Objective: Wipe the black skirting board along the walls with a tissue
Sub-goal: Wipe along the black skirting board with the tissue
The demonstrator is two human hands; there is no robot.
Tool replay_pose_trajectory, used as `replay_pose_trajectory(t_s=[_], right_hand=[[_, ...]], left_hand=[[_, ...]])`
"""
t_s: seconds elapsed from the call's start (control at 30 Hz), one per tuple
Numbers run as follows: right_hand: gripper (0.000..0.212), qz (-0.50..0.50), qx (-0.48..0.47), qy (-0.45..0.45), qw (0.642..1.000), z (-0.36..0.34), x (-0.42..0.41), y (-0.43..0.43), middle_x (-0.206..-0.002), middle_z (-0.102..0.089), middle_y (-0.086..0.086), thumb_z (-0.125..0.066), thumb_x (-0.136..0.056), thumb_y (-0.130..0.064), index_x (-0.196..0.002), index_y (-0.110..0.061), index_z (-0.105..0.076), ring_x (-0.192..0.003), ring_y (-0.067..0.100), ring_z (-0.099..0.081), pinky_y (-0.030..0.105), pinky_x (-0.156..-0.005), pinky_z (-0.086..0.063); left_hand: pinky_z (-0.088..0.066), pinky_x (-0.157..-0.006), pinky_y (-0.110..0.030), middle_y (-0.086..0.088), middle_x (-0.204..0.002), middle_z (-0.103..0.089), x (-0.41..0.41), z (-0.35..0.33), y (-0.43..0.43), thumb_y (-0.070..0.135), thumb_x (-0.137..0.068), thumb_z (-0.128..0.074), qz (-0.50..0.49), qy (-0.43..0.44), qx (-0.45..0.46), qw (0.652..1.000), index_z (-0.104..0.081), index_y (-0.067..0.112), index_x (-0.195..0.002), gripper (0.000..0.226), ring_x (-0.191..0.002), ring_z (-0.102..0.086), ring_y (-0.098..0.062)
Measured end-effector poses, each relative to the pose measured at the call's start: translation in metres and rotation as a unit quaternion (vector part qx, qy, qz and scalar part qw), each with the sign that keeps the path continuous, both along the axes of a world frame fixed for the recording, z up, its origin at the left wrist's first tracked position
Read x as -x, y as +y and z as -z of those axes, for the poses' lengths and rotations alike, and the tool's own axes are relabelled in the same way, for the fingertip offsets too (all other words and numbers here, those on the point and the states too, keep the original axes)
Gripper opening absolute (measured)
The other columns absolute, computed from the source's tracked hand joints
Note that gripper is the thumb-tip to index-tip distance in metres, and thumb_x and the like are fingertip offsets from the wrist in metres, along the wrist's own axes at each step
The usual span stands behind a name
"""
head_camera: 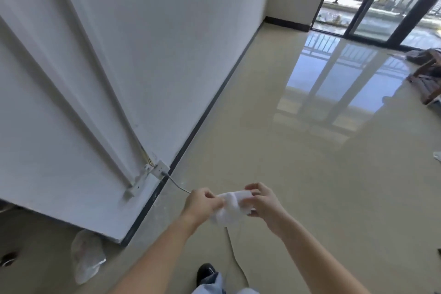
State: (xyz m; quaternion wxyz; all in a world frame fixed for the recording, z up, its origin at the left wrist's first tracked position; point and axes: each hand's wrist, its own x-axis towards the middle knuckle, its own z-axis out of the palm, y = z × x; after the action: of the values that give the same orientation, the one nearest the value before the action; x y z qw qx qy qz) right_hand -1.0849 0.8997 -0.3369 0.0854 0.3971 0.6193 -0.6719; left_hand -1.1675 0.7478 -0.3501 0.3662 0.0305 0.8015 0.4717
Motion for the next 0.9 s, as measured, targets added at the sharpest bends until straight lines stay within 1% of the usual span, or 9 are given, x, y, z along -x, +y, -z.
replay_pose_trajectory(t_s=[0.1,0.23,0.37,0.47,0.57,0.63,0.7,0.77,0.9], right_hand=[[0.045,-0.017,-0.087,0.029,0.996,0.01,0.056,0.0,-0.082,-0.064,0.005,-0.067,-0.057,-0.007,-0.101,-0.007,-0.059,-0.071,0.017,-0.058,0.029,-0.064,-0.049],[0.013,-0.106,-0.178,0.081,0.975,0.027,0.119,-0.01,-0.063,-0.064,-0.005,-0.067,-0.071,-0.006,-0.07,-0.018,-0.069,-0.06,0.009,-0.054,0.021,-0.056,-0.041],[0.022,-0.236,-0.277,0.119,0.924,0.059,0.175,-0.028,-0.055,-0.059,-0.002,-0.06,-0.084,-0.023,-0.064,-0.017,-0.066,-0.05,0.007,-0.043,0.024,-0.05,-0.036],[0.02,-0.277,-0.199,0.116,0.933,0.101,0.216,-0.036,-0.052,-0.047,-0.004,-0.054,-0.084,-0.014,-0.07,-0.008,-0.067,-0.049,0.006,-0.033,0.024,-0.05,-0.028],[0.03,-0.291,-0.047,0.095,0.951,0.154,0.253,-0.047,-0.065,-0.055,0.005,-0.053,-0.072,-0.025,-0.079,0.001,-0.067,-0.063,0.011,-0.046,0.029,-0.064,-0.04],[0.039,-0.301,0.035,0.074,0.95,0.195,0.269,-0.053,-0.072,-0.061,0.019,-0.061,-0.072,-0.03,-0.081,0.008,-0.066,-0.071,0.019,-0.056,0.039,-0.076,-0.051],[0.03,-0.333,0.063,0.066,0.938,0.243,0.283,-0.062,-0.084,-0.07,0.024,-0.066,-0.082,-0.026,-0.086,0.003,-0.072,-0.076,0.022,-0.066,0.037,-0.083,-0.055],[0.028,-0.351,0.055,0.064,0.933,0.297,0.292,-0.075,-0.087,-0.072,0.024,-0.068,-0.083,-0.027,-0.085,0.0,-0.075,-0.078,0.022,-0.068,0.035,-0.083,-0.056],[0.023,-0.359,0.087,0.027,0.929,0.422,0.306,-0.103,-0.074,-0.071,0.015,-0.069,-0.082,-0.021,-0.081,0.001,-0.074,-0.071,0.021,-0.068,0.027,-0.067,-0.055]], left_hand=[[-0.038,-0.054,-0.023,0.005,-0.069,-0.052,0.039,0.007,0.011,0.022,-0.074,-0.076,-0.08,0.079,0.049,0.992,-0.051,0.016,-0.081,0.026,-0.064,-0.05,-0.014],[-0.049,-0.064,-0.029,0.001,-0.079,-0.063,0.088,0.026,0.008,0.032,-0.077,-0.075,-0.154,0.108,0.062,0.98,-0.061,0.014,-0.09,0.027,-0.074,-0.059,-0.017],[-0.06,-0.068,-0.035,-0.016,-0.084,-0.072,0.129,0.052,-0.001,0.021,-0.083,-0.069,-0.325,-0.079,-0.075,0.94,-0.068,0.0,-0.086,0.021,-0.075,-0.068,-0.023],[-0.056,-0.072,-0.032,-0.014,-0.082,-0.074,0.151,0.08,-0.01,0.016,-0.089,-0.055,-0.443,-0.161,-0.165,0.867,-0.071,0.002,-0.091,0.022,-0.075,-0.069,-0.022],[-0.055,-0.076,-0.03,-0.013,-0.088,-0.075,0.17,0.13,-0.029,0.014,-0.092,-0.049,-0.504,-0.156,-0.191,0.828,-0.07,0.004,-0.1,0.024,-0.081,-0.07,-0.021],[-0.057,-0.074,-0.027,-0.014,-0.088,-0.075,0.177,0.174,-0.043,0.01,-0.092,-0.053,-0.505,-0.133,-0.191,0.831,-0.069,0.002,-0.104,0.021,-0.079,-0.071,-0.02],[-0.057,-0.074,-0.028,-0.014,-0.088,-0.074,0.184,0.227,-0.055,0.013,-0.088,-0.063,-0.49,-0.101,-0.174,0.848,-0.066,0.004,-0.109,0.023,-0.076,-0.07,-0.02],[-0.054,-0.071,-0.03,-0.011,-0.083,-0.07,0.19,0.288,-0.067,0.022,-0.084,-0.07,-0.462,-0.087,-0.121,0.875,-0.067,0.007,-0.109,0.029,-0.072,-0.064,-0.02],[-0.031,-0.056,-0.027,0.003,-0.057,-0.046,0.194,0.41,-0.103,0.032,-0.082,-0.067,-0.416,-0.081,-0.043,0.905,-0.077,0.015,-0.082,0.019,-0.06,-0.035,-0.016]])
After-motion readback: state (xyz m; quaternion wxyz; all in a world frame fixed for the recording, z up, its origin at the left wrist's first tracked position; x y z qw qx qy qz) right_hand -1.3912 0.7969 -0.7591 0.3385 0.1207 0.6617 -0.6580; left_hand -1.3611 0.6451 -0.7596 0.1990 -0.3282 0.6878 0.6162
